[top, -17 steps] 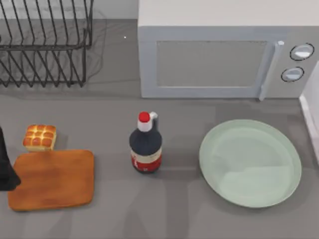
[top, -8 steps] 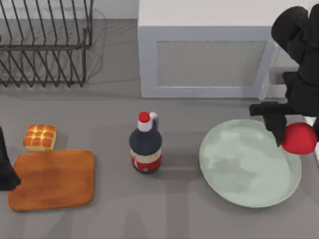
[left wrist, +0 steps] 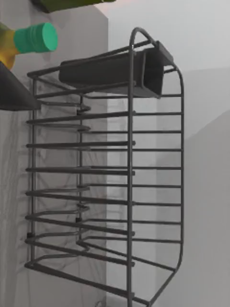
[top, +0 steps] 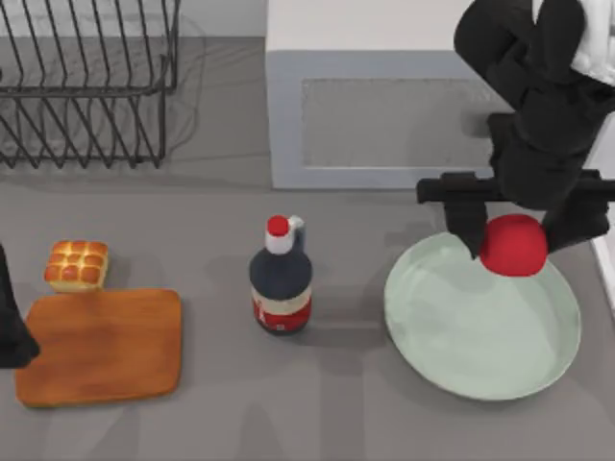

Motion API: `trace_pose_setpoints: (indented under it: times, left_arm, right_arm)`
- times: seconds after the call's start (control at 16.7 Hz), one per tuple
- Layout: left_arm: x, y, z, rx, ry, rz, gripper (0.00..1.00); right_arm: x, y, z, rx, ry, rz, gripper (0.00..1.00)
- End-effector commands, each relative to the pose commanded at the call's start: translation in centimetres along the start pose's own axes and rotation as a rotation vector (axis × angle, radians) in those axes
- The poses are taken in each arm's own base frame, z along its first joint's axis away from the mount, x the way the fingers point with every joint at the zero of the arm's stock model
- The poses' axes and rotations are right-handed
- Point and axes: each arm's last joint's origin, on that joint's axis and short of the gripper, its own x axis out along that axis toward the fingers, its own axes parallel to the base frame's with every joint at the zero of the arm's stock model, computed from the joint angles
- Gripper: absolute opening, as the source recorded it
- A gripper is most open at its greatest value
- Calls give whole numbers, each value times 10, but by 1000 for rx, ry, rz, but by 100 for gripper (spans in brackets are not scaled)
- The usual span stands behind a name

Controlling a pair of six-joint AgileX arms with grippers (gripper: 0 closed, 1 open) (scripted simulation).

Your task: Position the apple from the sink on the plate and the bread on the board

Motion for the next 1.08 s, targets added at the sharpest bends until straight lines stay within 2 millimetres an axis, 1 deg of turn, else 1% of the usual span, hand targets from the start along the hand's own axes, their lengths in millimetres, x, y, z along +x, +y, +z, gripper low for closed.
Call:
trace_pose_setpoints:
  times: [0.18,0.96,1.02,1.08]
  left_arm:
    - [0,0,0,0,0,0,100]
    - [0,0,0,0,0,0,100]
    - [0,0,0,0,0,0,100]
    - [0,0,0,0,0,0,100]
  right_arm:
    - [0,0,0,0,0,0,0]
    - [0,0,0,0,0,0,98]
    - [0,0,0,0,0,0,100]
    - [0,0,0,0,0,0,100]
